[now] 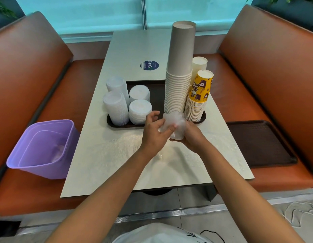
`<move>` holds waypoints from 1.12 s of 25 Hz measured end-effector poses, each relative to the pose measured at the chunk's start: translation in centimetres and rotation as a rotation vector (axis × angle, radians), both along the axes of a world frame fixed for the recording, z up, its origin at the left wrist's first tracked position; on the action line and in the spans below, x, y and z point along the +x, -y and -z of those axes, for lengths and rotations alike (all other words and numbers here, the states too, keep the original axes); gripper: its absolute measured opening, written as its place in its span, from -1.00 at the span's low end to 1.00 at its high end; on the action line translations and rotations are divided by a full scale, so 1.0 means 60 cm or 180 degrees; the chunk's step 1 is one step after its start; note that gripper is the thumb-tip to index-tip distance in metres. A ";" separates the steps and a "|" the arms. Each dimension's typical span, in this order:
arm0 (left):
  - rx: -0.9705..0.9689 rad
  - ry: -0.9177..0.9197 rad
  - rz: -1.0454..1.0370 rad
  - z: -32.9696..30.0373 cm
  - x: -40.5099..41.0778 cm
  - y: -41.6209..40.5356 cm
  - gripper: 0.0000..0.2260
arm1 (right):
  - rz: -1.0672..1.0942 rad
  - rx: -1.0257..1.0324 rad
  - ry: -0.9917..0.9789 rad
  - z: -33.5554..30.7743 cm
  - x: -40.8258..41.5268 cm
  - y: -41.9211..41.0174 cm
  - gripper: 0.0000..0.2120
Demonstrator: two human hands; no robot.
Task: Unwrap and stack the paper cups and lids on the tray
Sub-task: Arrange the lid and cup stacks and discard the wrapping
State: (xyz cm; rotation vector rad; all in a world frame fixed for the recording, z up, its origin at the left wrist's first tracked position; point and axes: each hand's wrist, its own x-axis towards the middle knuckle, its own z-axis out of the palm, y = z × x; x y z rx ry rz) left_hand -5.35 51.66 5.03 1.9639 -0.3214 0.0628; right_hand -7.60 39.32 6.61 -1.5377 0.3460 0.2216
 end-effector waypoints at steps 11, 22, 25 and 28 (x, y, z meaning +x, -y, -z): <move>-0.0243 -0.0641 0.0422 -0.014 0.011 0.001 -0.81 | 0.0568 0.0292 0.0899 0.007 0.010 0.001 -0.90; -0.1193 -0.2078 0.0508 -0.031 0.009 -0.003 -0.94 | 0.1233 0.0162 0.1198 0.003 0.013 0.004 -0.93; -0.0640 -0.1667 0.0247 -0.040 0.016 -0.006 -0.92 | 0.0891 -0.0055 0.1192 0.005 0.013 0.007 -0.93; -0.0040 -0.1331 0.0195 -0.045 0.019 -0.003 -0.85 | 0.0862 -0.0644 0.1305 0.013 0.009 -0.001 -0.86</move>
